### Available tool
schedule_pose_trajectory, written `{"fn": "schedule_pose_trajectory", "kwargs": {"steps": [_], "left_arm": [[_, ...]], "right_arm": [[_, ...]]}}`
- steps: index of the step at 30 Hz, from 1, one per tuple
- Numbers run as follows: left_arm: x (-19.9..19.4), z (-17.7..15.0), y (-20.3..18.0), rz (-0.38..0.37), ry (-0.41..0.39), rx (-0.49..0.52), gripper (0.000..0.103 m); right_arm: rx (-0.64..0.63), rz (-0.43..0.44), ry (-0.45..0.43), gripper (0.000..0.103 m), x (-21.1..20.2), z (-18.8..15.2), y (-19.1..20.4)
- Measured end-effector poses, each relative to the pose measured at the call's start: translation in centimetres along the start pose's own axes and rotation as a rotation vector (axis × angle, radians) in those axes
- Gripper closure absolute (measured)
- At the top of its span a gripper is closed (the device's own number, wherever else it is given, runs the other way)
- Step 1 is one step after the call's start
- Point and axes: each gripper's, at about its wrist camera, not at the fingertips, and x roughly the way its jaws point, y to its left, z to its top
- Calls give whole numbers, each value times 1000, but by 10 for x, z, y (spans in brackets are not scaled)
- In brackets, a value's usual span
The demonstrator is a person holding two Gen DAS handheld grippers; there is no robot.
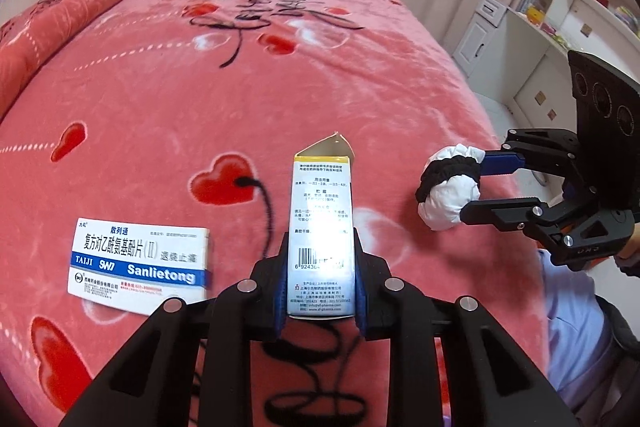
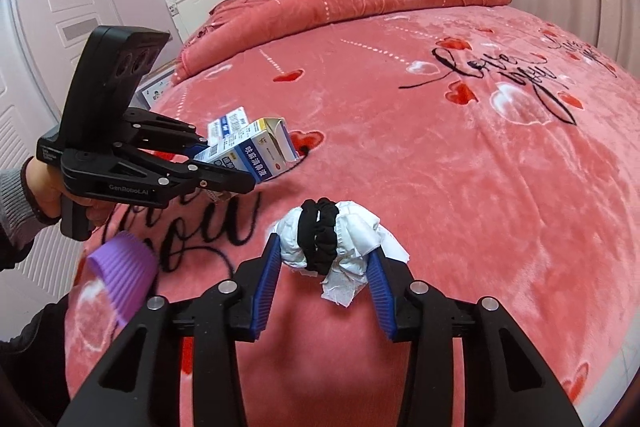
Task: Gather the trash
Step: 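Carry the tissue and nasal-drop box over the orange bucket with both tools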
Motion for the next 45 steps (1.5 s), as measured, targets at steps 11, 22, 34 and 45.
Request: {"fn": "schedule_pose_trajectory", "kwargs": {"steps": [11, 22, 34, 45], "left_arm": [[-46, -18, -96, -20, -27, 78, 76], [-45, -30, -226, -123, -39, 177, 76], [9, 0, -363, -271, -1, 374, 76], [97, 19, -465, -386, 102, 501, 76]], "right_arm": [[25, -9, -61, 61, -101, -41, 19], [104, -71, -117, 61, -232, -138, 20], [303, -254, -189, 61, -360, -254, -38], [503, -428, -195, 60, -428, -359, -103]]}}
